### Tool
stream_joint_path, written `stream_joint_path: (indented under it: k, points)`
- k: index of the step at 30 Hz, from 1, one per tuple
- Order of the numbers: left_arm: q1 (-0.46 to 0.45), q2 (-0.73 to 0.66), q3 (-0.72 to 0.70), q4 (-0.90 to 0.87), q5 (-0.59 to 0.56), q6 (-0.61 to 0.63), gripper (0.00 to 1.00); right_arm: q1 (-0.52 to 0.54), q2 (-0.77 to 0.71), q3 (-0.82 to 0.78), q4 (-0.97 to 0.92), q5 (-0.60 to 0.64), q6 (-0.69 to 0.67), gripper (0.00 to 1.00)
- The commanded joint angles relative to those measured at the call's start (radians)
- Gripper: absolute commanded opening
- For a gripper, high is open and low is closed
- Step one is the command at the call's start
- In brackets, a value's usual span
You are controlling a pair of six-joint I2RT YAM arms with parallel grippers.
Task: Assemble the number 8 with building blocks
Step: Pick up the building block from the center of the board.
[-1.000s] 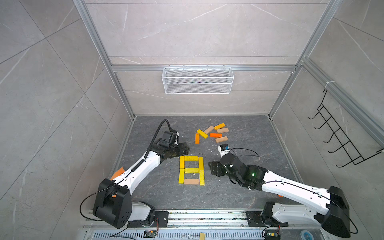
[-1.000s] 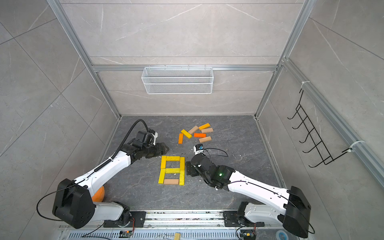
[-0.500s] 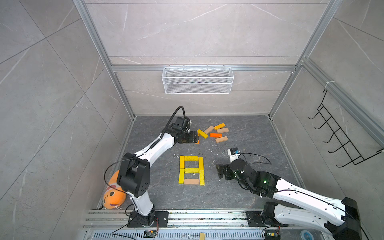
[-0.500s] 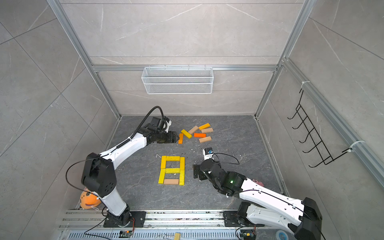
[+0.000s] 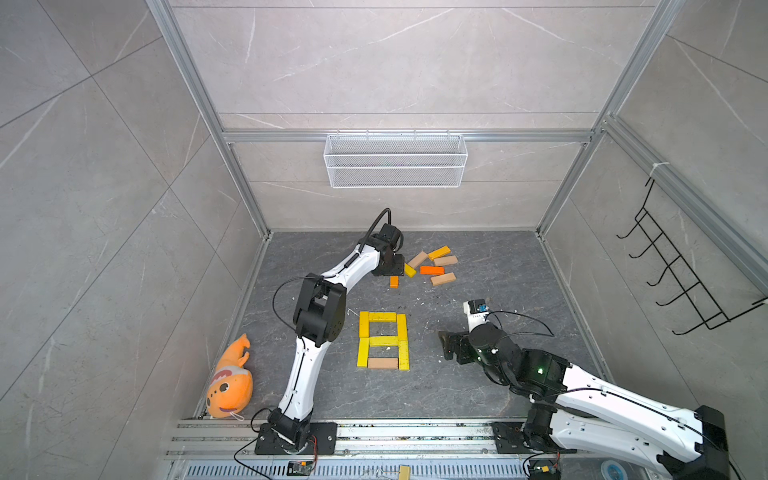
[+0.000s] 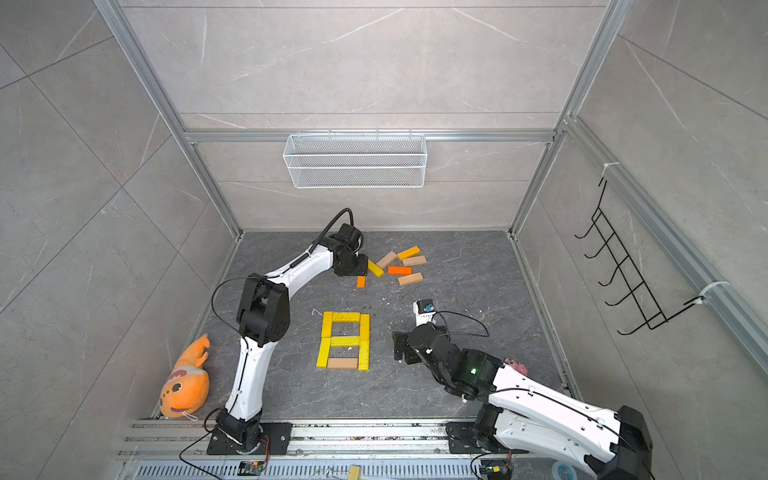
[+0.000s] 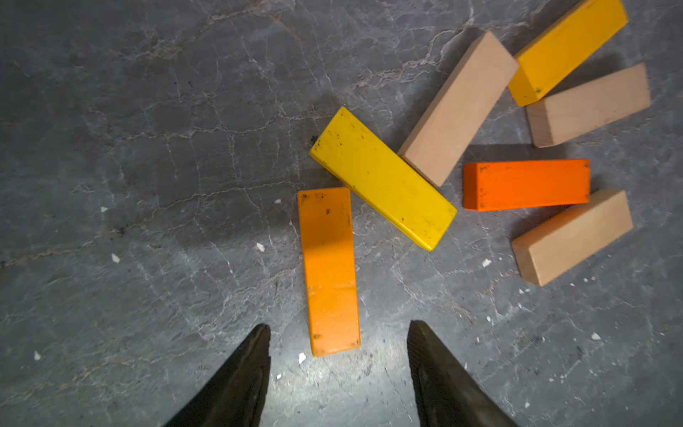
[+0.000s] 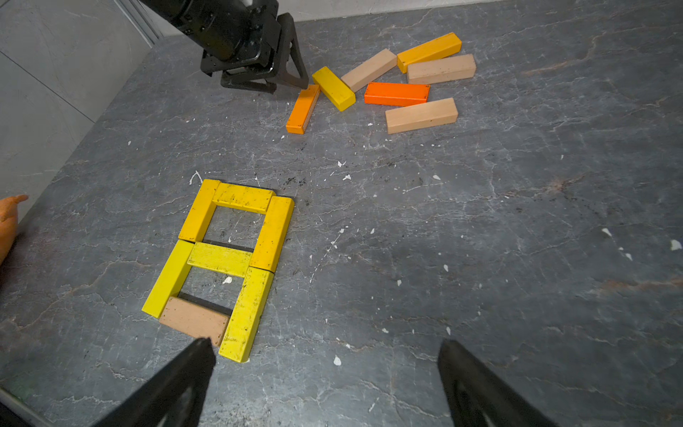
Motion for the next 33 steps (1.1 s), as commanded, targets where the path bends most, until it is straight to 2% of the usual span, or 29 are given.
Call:
stream_joint_path:
  k: [1,7,15,22,28,33]
  points:
    - [-0.001,0.077,0.116,-0.083,-0.027,0.000,0.62,-0.004,-0.015,-0.020,-0.024,0.019,0.015,0.97]
    - [-0.007,0.177,0.241,-0.140,-0.054,0.014,0.60,-0.004,-0.036,-0.041,-0.022,0.021,0.028,0.97]
    - [-0.008,0.214,0.243,-0.145,-0.073,0.020,0.53,-0.004,-0.042,-0.040,-0.043,0.028,0.024,0.97]
    - [-0.020,0.216,0.250,-0.146,-0.085,0.046,0.39,-0.004,-0.022,-0.041,-0.038,0.025,0.033,0.96]
    - [-0.059,0.145,0.253,-0.172,-0.127,0.059,0.31,-0.004,-0.045,-0.043,-0.067,0.040,0.046,0.96]
    - [-0.096,0.040,0.191,-0.193,-0.148,-0.017,0.29,-0.004,-0.096,-0.038,-0.127,0.031,0.035,0.98]
